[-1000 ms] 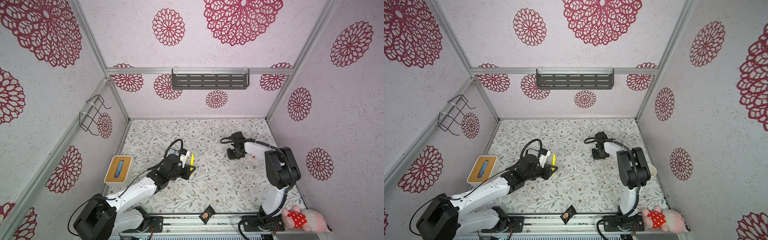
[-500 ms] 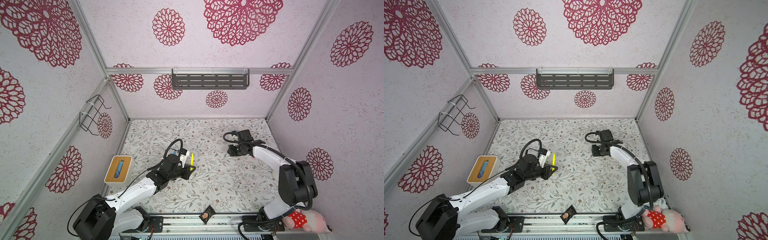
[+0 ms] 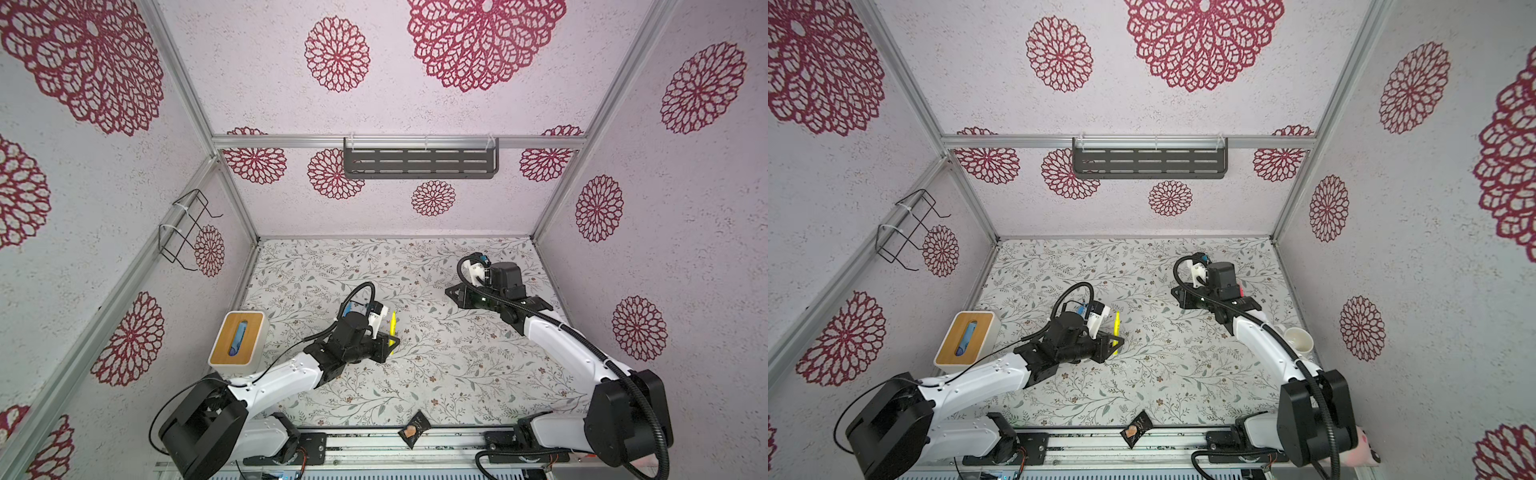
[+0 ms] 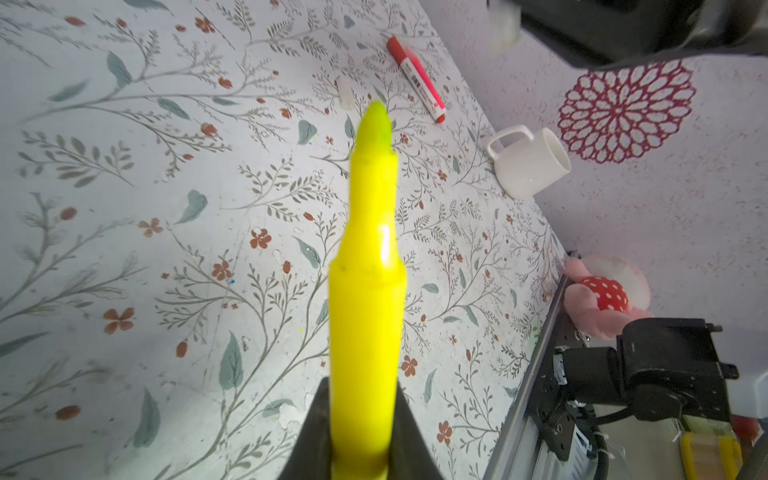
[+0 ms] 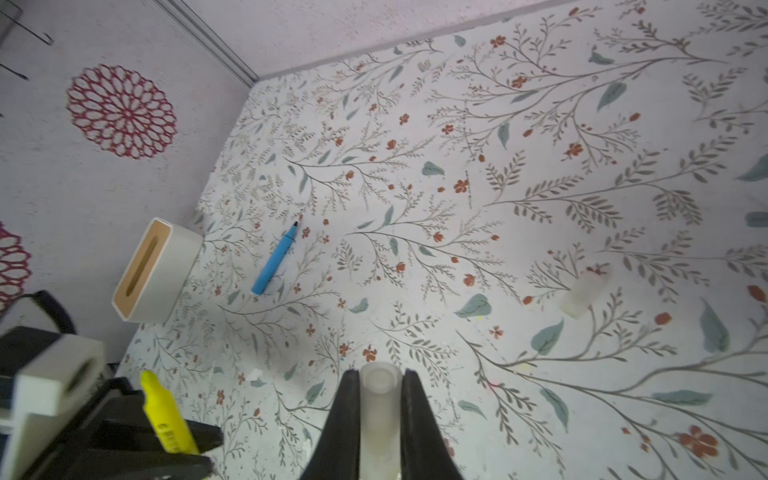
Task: Insert the pens into the pen caps
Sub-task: 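Grasp the translucent cap with the right gripper and lift it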
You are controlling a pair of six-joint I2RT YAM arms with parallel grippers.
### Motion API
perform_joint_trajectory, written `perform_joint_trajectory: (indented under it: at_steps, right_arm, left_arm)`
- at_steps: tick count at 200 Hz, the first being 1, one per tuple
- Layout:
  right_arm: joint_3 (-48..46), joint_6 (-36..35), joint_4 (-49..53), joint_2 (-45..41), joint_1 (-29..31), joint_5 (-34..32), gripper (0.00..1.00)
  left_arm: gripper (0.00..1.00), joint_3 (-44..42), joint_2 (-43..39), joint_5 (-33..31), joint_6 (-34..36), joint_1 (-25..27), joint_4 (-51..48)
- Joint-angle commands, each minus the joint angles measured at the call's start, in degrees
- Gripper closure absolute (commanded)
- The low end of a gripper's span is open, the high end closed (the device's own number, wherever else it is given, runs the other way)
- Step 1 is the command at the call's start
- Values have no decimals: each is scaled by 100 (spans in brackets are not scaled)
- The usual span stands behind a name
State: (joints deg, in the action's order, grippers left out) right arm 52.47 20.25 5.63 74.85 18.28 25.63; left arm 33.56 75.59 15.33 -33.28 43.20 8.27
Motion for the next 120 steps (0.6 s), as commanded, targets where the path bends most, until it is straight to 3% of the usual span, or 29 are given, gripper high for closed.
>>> perform_joint_trajectory:
  at_steps: [1,48,120]
  right_arm:
    - [-184,511,-932,-332,203,342,88]
    - [-662,977,-2090,-680,594,356,88]
    - [-982,1458,-3013,-624,828,399,88]
  left_arm:
    - [100,313,277,33,-45,155,379]
    - [100,694,777,264,-43,384,562]
    - [100,725,905,329,-78,559,825]
